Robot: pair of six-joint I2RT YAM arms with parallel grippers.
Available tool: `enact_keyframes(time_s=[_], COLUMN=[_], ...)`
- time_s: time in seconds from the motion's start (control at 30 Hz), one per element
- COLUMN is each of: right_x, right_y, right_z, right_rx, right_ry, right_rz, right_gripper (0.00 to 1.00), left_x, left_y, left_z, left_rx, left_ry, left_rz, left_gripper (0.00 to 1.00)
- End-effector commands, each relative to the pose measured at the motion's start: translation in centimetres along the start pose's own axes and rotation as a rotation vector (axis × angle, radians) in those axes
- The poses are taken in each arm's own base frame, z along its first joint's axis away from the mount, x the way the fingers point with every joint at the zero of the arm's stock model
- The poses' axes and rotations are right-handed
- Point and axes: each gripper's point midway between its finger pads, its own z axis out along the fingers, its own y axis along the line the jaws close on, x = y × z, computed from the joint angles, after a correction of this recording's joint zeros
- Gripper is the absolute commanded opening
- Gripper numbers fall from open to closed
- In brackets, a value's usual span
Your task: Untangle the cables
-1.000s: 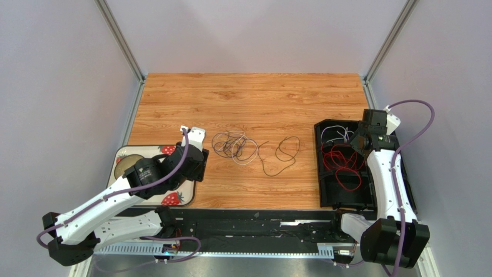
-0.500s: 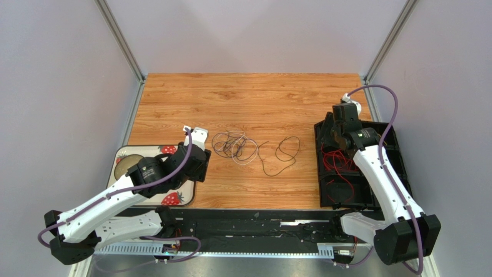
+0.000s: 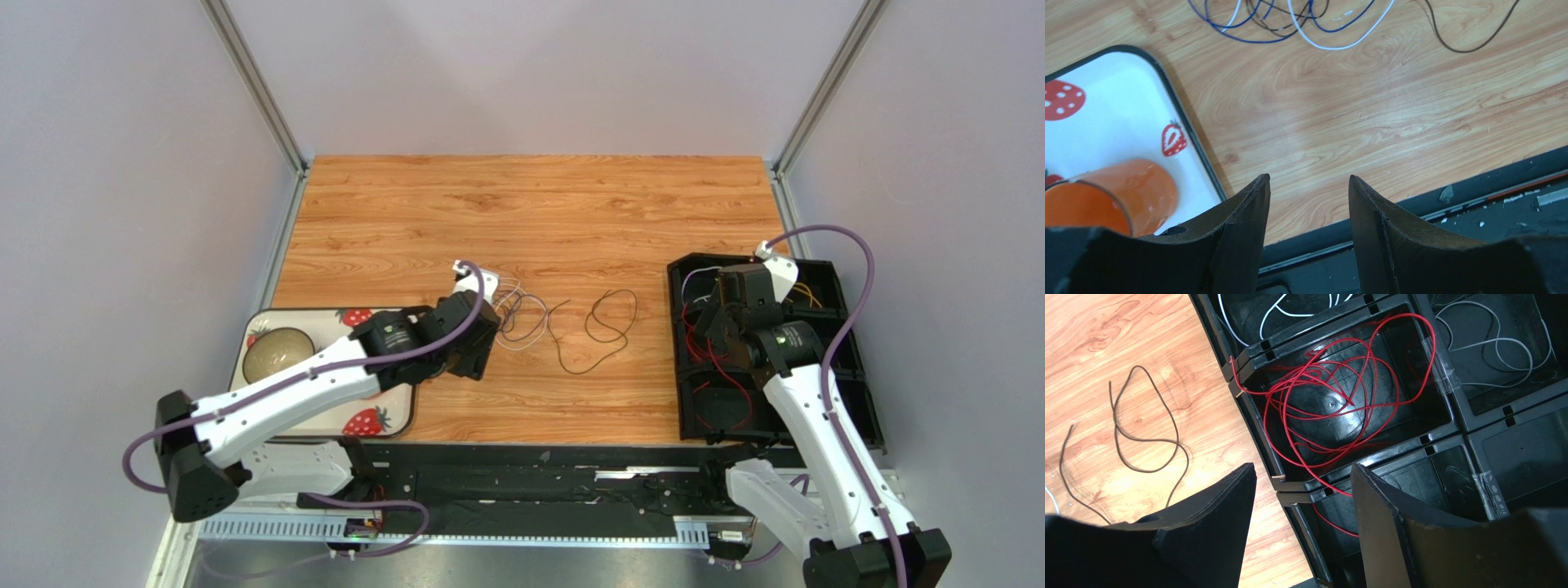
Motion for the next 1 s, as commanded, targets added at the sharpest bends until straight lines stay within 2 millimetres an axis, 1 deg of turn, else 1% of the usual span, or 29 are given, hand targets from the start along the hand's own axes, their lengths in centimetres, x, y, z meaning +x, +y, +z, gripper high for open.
enact_keyframes(time_s=[0.0, 0.07, 0.13, 0.17, 0.23, 0.27, 0.37, 0.4, 0.43, 0.47, 0.5, 0.53, 0.57, 0.6, 0.63, 0.67, 0.7, 0.73, 0.8, 0.83, 0.87, 0.9, 0.93, 0.97], right_x=[-0.8, -0.4, 0.1, 0.8, 1.2, 1.8, 1.9, 1.6, 1.3, 1.1, 0.4, 0.2, 0.0, -0.7, -1.0, -1.1, -1.2, -1.7, -1.5, -1.5, -1.0, -0.6, -0.4, 0.3], right_y=[0.4, 0.6, 0.7, 0.4, 0.6, 0.5, 0.6, 1.0, 1.7, 2.0, 2.6, 2.8, 3.1, 3.5, 3.7, 4.2, 4.6, 5.3, 6.8, 7.5, 8.5, 9.0, 9.6, 10.2], right_z=[0.7, 1.1, 1.8, 2.2, 2.9, 3.3, 3.6, 3.5, 3.4, 3.4, 3.1, 2.9, 2.8, 2.4, 2.2, 1.9, 1.6, 1.2, 0.6, 0.3, -0.1, -0.2, -0.3, -0.5], right_rx=[0.022, 0.026, 0.041, 0.056, 0.054, 0.056, 0.064, 0.049, 0.014, 0.0, -0.018, -0.021, -0.022, -0.032, -0.036, -0.053, -0.067, -0.096, -0.147, -0.172, -0.209, -0.218, -0.235, -0.252], right_ry=[-0.009, 0.013, 0.041, 0.054, 0.056, 0.071, 0.077, 0.07, 0.07, 0.07, 0.059, 0.06, 0.062, 0.049, 0.043, 0.038, 0.034, 0.025, 0.025, 0.025, 0.035, 0.043, 0.045, 0.057], right_rz=[0.014, 0.009, 0.015, 0.016, 0.029, 0.024, 0.041, 0.047, 0.05, 0.047, 0.047, 0.042, 0.032, 0.029, 0.023, 0.013, 0.005, 0.006, -0.016, -0.021, -0.038, -0.045, -0.05, -0.069], right_gripper=[0.64, 0.64, 0.64, 0.64, 0.65, 0.65, 0.63, 0.61, 0.6, 0.58, 0.57, 0.57, 0.56, 0.56, 0.56, 0.56, 0.56, 0.56, 0.56, 0.55, 0.55, 0.55, 0.55, 0.55], left_x=[-3.8, -4.4, -4.6, -4.9, -5.2, -5.1, -5.3, -5.3, -5.1, -5.4, -5.5, -5.7, -5.7, -6.0, -6.1, -6.2, -6.3, -6.3, -6.6, -6.8, -6.9, -7.2, -7.7, -7.8], left_y=[-3.8, -4.8, -5.4, -5.5, -5.3, -5.0, -4.4, -4.4, -4.5, -4.5, -4.4, -4.5, -4.3, -3.9, -3.7, -3.5, -2.8, -2.6, -1.4, -1.3, -1.4, -1.3, -1.7, -2.2], left_z=[1.8, 2.5, 2.7, 2.5, 1.9, 1.8, 2.0, 2.2, 2.8, 3.1, 3.6, 4.4, 4.9, 5.4, 6.0, 6.5, 7.0, 7.7, 8.6, 9.2, 9.6, 10.0, 10.5, 10.6], left_rx=[0.085, 0.092, 0.106, 0.108, 0.112, 0.105, 0.086, 0.083, 0.074, 0.062, 0.049, 0.034, 0.017, -0.004, -0.017, -0.028, -0.046, -0.057, -0.095, -0.099, -0.083, -0.077, -0.067, -0.045], left_ry=[-0.059, -0.044, -0.03, -0.029, -0.043, -0.051, -0.074, -0.074, -0.066, -0.078, -0.079, -0.078, -0.077, -0.076, -0.071, -0.069, -0.067, -0.063, -0.061, -0.063, -0.056, -0.057, -0.061, -0.056], left_rz=[-0.03, -0.021, -0.015, -0.017, -0.019, -0.008, 0.005, 0.007, 0.015, 0.012, 0.009, 0.003, -0.011, -0.032, -0.048, -0.07, -0.092, -0.099, -0.12, -0.128, -0.127, -0.132, -0.127, -0.115], left_gripper=[0.59, 0.57, 0.55, 0.55, 0.55, 0.55, 0.56, 0.56, 0.56, 0.56, 0.56, 0.56, 0.56, 0.56, 0.56, 0.56, 0.56, 0.56, 0.56, 0.56, 0.56, 0.55, 0.54, 0.54])
